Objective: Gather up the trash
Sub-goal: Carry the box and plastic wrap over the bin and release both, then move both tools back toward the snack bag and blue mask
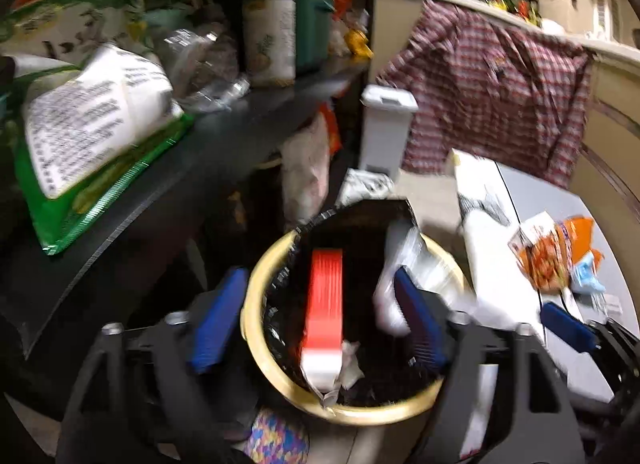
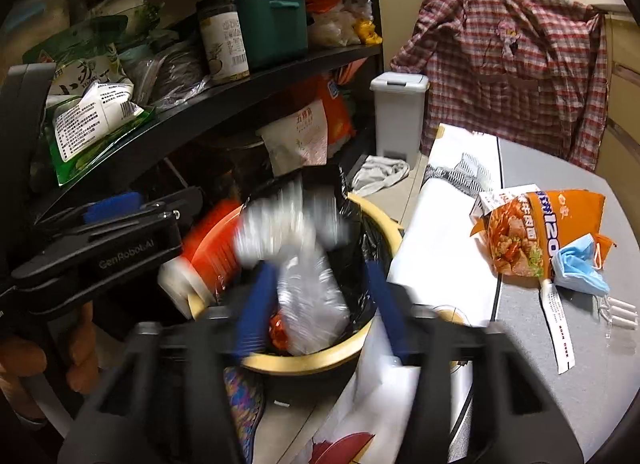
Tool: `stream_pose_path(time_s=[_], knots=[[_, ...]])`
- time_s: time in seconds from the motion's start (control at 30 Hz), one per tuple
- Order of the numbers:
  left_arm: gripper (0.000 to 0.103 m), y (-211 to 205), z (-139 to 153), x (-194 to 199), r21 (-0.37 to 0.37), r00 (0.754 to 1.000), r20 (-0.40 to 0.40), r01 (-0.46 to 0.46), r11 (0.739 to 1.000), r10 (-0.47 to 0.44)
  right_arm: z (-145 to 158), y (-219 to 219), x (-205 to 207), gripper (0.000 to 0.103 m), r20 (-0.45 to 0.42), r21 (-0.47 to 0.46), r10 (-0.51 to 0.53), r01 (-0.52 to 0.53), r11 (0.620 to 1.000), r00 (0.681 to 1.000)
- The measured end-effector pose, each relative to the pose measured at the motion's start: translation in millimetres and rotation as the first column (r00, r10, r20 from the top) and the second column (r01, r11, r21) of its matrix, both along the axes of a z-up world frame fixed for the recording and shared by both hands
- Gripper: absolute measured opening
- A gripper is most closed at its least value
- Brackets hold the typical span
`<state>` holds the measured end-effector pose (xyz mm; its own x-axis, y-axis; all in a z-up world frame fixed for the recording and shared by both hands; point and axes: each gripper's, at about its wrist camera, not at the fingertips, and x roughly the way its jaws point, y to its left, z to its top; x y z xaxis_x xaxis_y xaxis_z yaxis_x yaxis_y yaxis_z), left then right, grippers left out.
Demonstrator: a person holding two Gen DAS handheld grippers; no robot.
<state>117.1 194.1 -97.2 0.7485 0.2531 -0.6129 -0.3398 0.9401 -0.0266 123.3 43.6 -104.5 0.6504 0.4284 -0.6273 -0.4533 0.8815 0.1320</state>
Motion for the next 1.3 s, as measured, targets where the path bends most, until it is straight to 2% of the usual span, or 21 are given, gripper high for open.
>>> stream_pose_path(time_s=[0.1, 0.33, 0.87, 1.3], knots=[[0.084, 0.9, -0.2, 3.7, -0.003, 1.000, -0.015, 0.001, 1.000, -0.001, 0.4, 1.3, 0.0, 0.057, 0.008, -0.009, 0.000, 0.000, 1.000, 1.000], [0.087, -2.6, -3.9, 1.3, 0.018, 0.999, -0.035, -0.003, 1.000, 0.004, 2.2, -6.6, 1.4, 0.060, -0.003, 0.004, -0.029, 0.029, 1.000, 1.000], [0.088, -12.8, 5.8, -12.8, 0.057, 1.000, -0.014, 0.021, 0.998, -0.020, 16.2, -23.0, -7.4, 0.065, 0.030, 0.033, -0.060, 0.059, 0.998, 0.998], [0.089, -55.1, 20.7, -7.5, 0.059, 0.996, 0.023, 0.086, 0.995, -0.087, 22.6, -80.0, -10.3, 0.068, 0.038, 0.052, -0.185, 0.183, 0.982, 0.982]])
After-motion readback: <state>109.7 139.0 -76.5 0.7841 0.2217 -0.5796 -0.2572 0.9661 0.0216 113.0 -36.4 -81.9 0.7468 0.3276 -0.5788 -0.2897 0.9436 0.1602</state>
